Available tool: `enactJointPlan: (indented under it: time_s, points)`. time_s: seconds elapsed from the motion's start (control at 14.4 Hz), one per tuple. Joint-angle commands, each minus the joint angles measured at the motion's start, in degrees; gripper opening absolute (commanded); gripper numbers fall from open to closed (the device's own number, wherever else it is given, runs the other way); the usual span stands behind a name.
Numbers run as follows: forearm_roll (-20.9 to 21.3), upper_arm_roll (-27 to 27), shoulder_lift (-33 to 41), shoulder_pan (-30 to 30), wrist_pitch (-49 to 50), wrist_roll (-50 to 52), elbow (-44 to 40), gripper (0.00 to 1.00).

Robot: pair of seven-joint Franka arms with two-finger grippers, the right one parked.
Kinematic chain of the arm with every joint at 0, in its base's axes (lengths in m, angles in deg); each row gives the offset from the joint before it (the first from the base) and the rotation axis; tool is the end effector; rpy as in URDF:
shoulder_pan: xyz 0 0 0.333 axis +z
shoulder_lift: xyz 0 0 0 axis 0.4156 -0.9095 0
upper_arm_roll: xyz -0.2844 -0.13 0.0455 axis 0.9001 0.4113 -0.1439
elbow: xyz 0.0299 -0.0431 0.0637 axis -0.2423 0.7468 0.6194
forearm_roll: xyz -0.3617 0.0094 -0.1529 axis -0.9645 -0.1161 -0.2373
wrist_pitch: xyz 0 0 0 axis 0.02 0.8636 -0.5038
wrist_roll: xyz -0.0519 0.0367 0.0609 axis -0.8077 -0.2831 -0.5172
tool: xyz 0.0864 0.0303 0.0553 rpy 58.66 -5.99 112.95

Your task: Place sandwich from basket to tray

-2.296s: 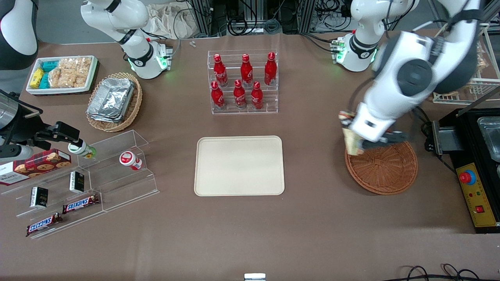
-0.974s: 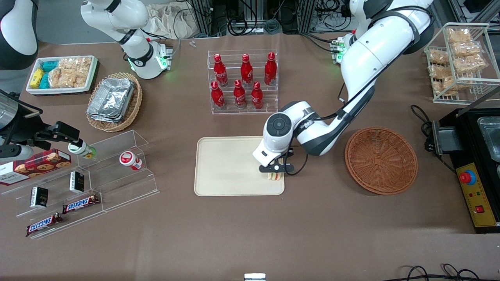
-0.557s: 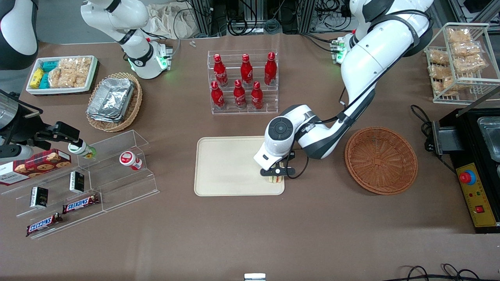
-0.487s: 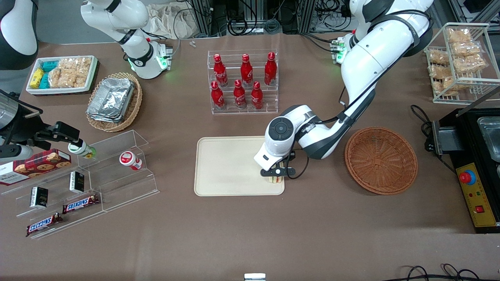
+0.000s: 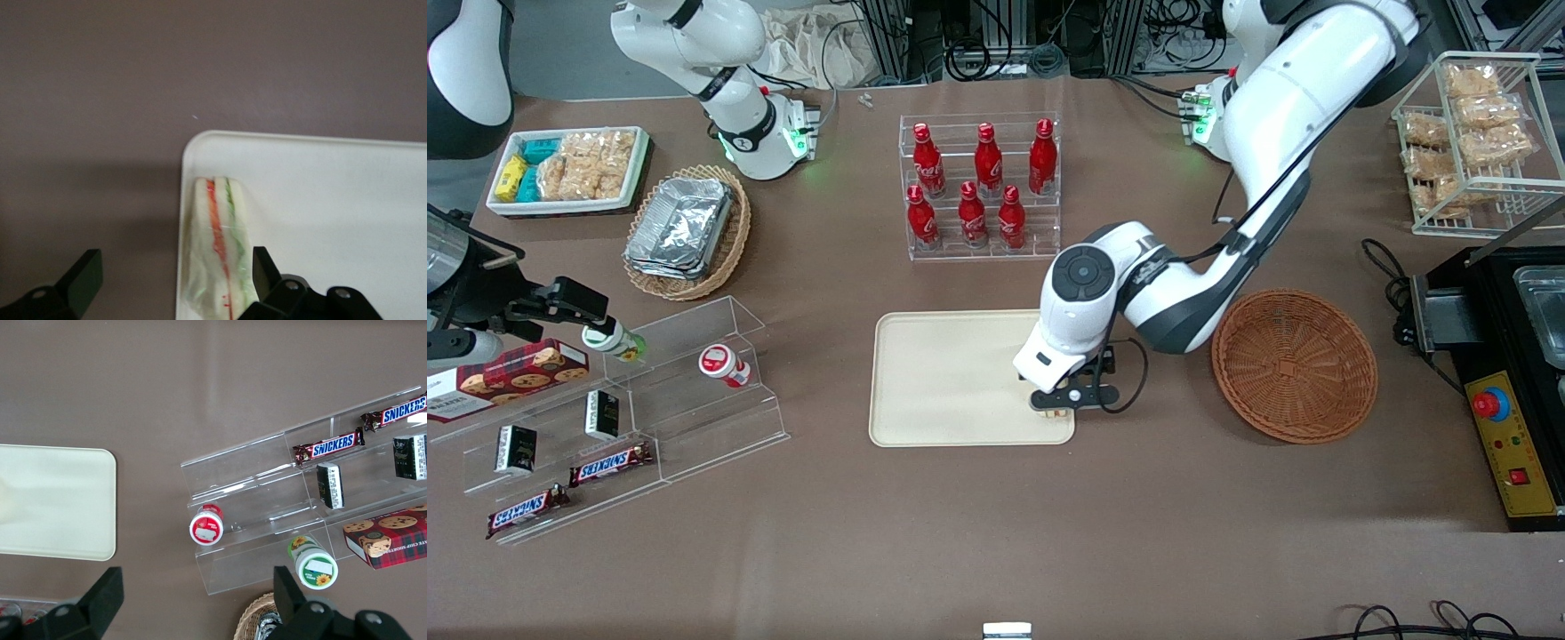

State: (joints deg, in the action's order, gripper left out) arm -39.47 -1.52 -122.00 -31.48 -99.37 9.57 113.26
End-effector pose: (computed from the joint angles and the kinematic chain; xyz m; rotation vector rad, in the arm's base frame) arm 0.5846 -0.4111 0.3250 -3.1345 -0.1259 -0.1644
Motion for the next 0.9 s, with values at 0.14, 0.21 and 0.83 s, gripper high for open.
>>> enactJointPlan:
  time_s: [0.14, 0.21, 0.83]
  points:
    - [-1.2, 0.4, 11.0, 4.5, 8.3, 0.2, 2.9, 1.0]
    - [-3.3, 0.4, 13.1, 6.2, 8.7, 0.2, 4.4, 1.0]
    - [-23.1, -3.3, 30.9, 17.0, 14.7, -24.6, 9.9, 1.0]
